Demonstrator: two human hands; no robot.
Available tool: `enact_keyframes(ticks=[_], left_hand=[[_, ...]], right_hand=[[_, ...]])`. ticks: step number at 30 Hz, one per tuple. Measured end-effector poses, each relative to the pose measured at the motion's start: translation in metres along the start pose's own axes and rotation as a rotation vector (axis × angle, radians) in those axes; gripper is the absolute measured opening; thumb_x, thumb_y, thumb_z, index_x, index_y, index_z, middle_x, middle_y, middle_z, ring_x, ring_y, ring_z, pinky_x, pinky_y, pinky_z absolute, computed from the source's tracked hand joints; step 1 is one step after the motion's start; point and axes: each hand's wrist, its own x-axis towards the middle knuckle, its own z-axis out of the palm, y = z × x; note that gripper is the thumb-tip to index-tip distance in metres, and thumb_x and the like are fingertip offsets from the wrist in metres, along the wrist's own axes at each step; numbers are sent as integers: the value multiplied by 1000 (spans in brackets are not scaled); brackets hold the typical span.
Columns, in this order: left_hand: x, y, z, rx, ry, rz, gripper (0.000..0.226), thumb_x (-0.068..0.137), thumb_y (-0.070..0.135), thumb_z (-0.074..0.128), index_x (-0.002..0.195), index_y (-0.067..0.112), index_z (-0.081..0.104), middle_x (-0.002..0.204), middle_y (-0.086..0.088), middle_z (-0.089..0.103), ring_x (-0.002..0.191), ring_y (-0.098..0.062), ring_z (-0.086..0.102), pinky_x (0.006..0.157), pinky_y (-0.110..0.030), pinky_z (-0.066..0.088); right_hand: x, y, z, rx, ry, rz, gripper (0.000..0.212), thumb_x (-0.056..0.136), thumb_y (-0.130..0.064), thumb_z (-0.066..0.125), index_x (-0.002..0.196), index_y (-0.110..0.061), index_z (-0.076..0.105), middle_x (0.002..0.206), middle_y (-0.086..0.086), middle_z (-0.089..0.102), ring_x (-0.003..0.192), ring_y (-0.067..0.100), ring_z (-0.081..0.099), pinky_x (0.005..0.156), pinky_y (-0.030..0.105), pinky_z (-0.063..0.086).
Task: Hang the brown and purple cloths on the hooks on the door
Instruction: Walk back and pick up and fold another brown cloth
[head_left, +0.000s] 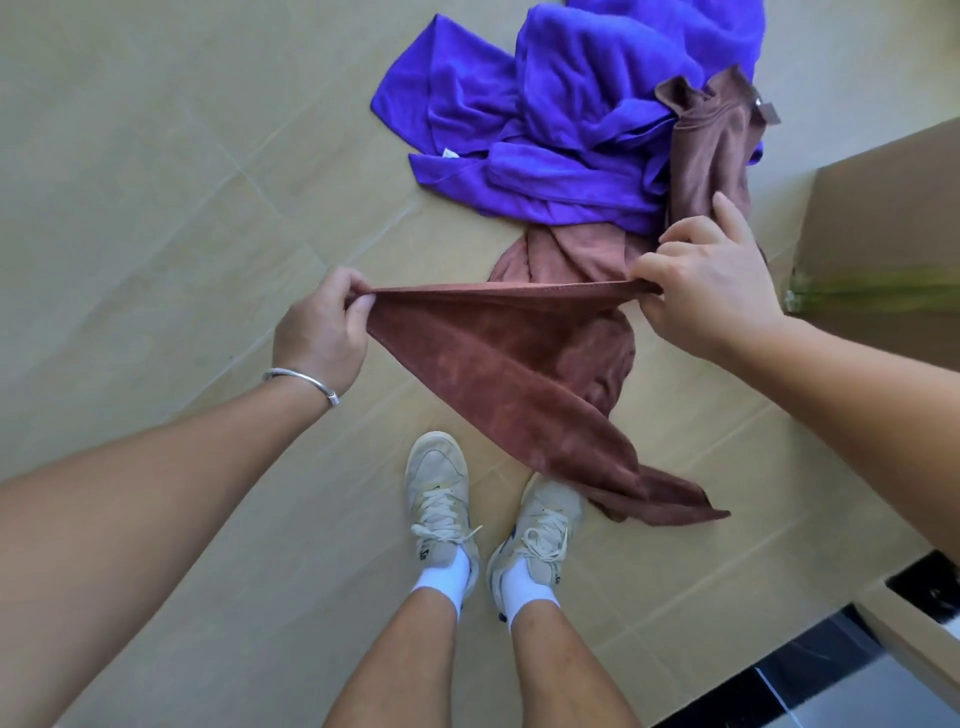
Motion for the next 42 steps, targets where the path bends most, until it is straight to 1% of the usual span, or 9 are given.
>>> enact_keyframes(ticks=[4, 7, 14, 17, 24, 28, 36, 39, 42], left_hand=[[-1, 9, -35, -22, 27, -7, 6, 90, 24, 59, 93, 25, 63, 84, 9, 70, 83, -21, 66, 70, -33, 49], [0, 17, -69, -103, 87, -46, 4, 87, 25, 64, 89, 27, 67, 84, 5, 72, 81, -17, 68, 75, -33, 52], [10, 49, -188, -319, 245, -132, 12, 81, 22, 73, 80, 32, 67, 73, 14, 67, 68, 10, 62, 67, -3, 43], [16, 69, -259, -347, 310, -120, 12, 83, 20, 71, 84, 32, 69, 74, 16, 68, 67, 13, 60, 63, 1, 39], [23, 85, -411, -321, 475, -43, 11, 83, 20, 71, 82, 31, 70, 73, 11, 69, 64, 13, 58, 63, -1, 40], [18, 78, -482, -352, 593, -38, 12, 83, 24, 70, 78, 35, 69, 75, 14, 70, 65, 4, 60, 65, -7, 45], [-27, 49, -547, -389, 715, -87, 13, 79, 28, 73, 75, 40, 69, 73, 19, 70, 69, 1, 64, 68, -14, 49], [-59, 35, -538, -355, 702, -111, 19, 77, 25, 76, 72, 42, 69, 72, 23, 69, 69, 7, 63, 68, -4, 44], [-93, 20, -508, -289, 657, -148, 21, 77, 24, 78, 72, 42, 68, 71, 23, 68, 67, 8, 61, 64, -3, 42]], right_hand=[[10, 1, -36, -26, -11, -8, 8, 78, -15, 67, 81, -9, 71, 73, 12, 67, 84, 35, 58, 109, 46, 24], [26, -1, -76, 0, -46, -3, 18, 85, -23, 66, 84, -6, 70, 77, 15, 66, 77, 36, 60, 94, 41, 35], [83, -22, -213, 260, 69, 111, 23, 82, -41, 69, 83, -18, 71, 77, 2, 60, 76, 27, 56, 64, 32, 37], [113, -33, -282, 326, 89, 104, 21, 79, -40, 73, 78, -19, 71, 70, -4, 50, 69, 19, 46, 61, 30, 31], [179, -76, -418, 332, 248, 8, 14, 82, -34, 71, 85, -22, 74, 76, -6, 53, 76, 23, 56, 60, 27, 29], [211, -116, -472, 335, 366, -62, 12, 86, -33, 67, 86, -23, 74, 81, -8, 56, 79, 23, 56, 65, 30, 39], [232, -177, -509, 342, 386, -168, 12, 86, -37, 66, 84, -27, 73, 83, -8, 67, 86, 17, 54, 69, 32, 40], [226, -188, -491, 381, 327, -191, 11, 87, -36, 65, 85, -28, 72, 79, -11, 64, 90, 17, 54, 68, 30, 35], [207, -195, -456, 426, 230, -206, 8, 86, -37, 66, 84, -33, 72, 77, -16, 59, 94, 15, 54, 71, 34, 44]])
